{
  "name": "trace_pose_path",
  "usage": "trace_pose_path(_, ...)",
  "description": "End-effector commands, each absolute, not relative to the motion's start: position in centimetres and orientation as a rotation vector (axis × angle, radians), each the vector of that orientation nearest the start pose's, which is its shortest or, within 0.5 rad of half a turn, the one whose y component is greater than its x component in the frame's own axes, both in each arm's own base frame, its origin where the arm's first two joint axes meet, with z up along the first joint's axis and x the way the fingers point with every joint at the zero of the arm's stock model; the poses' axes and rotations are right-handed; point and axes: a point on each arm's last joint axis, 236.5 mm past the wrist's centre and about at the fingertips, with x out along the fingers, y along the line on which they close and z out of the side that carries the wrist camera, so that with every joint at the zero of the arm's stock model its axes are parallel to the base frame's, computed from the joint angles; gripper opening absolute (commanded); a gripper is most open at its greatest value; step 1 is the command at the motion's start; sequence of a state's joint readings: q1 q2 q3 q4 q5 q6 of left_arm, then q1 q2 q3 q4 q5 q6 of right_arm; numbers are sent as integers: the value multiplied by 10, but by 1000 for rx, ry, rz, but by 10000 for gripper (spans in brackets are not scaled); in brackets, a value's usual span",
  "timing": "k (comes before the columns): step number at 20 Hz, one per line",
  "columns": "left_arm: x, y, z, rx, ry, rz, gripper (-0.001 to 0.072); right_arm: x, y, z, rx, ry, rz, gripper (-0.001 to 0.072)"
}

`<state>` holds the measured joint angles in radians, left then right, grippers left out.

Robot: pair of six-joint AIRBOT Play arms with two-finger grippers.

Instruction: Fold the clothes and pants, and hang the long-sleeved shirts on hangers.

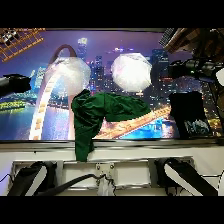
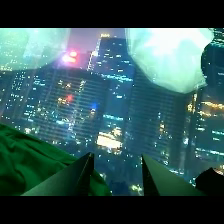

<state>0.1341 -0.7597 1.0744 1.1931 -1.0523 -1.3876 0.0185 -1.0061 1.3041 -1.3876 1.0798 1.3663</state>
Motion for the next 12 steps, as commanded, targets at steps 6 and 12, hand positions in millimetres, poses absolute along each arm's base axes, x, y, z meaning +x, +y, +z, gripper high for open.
trace_pose_path(6,342,-30,192,-172,686,-179,12,402,46,194,-51,728,212,354)
trace_pose_path(12,358,-23,208,-175,594,-153,15,436,42,241,-28,483,173,355)
